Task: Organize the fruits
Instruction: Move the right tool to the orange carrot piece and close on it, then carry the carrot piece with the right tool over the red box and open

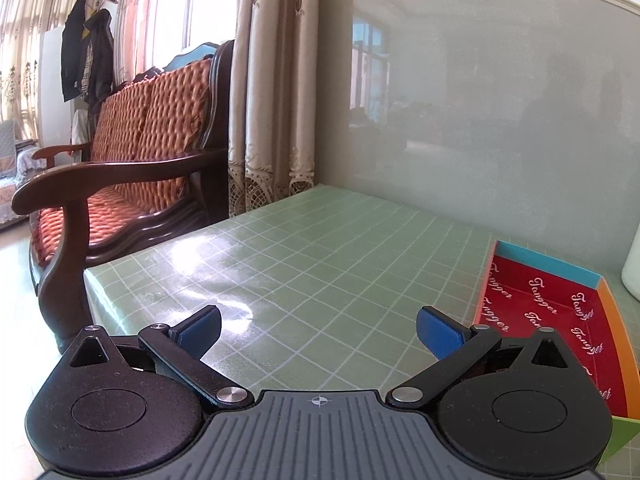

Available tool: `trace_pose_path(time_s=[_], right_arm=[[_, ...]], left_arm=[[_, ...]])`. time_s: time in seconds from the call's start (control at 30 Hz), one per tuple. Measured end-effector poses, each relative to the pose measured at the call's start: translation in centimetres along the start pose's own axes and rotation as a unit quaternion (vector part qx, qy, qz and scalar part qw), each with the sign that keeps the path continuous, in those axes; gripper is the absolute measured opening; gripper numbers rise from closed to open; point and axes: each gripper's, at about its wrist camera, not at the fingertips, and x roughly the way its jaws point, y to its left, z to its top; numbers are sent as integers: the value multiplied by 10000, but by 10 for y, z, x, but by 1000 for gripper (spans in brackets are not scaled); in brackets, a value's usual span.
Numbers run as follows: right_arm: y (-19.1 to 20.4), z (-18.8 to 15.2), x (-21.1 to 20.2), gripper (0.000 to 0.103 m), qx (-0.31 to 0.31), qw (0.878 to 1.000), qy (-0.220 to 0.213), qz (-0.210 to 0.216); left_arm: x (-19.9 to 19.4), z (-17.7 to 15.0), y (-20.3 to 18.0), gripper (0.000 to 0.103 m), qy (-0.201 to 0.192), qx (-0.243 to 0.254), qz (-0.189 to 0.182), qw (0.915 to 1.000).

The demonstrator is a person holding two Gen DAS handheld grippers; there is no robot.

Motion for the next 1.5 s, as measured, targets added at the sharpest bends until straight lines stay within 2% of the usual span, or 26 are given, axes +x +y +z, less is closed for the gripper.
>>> trace_pose_path(time_s=[0.13, 0.67, 1.5], right_arm=[[5, 0, -4, 31, 4, 9998, -24, 206], [46, 11, -36, 31, -328, 9888, -797, 1220], [130, 12, -39, 31, -983, 9672, -752, 2218]], left_arm=[[1, -1, 3, 103, -4, -7, 42, 10000], [6, -2, 26, 103, 41, -137, 408, 9991], [9, -7, 58, 103, 33, -217, 753, 9969]])
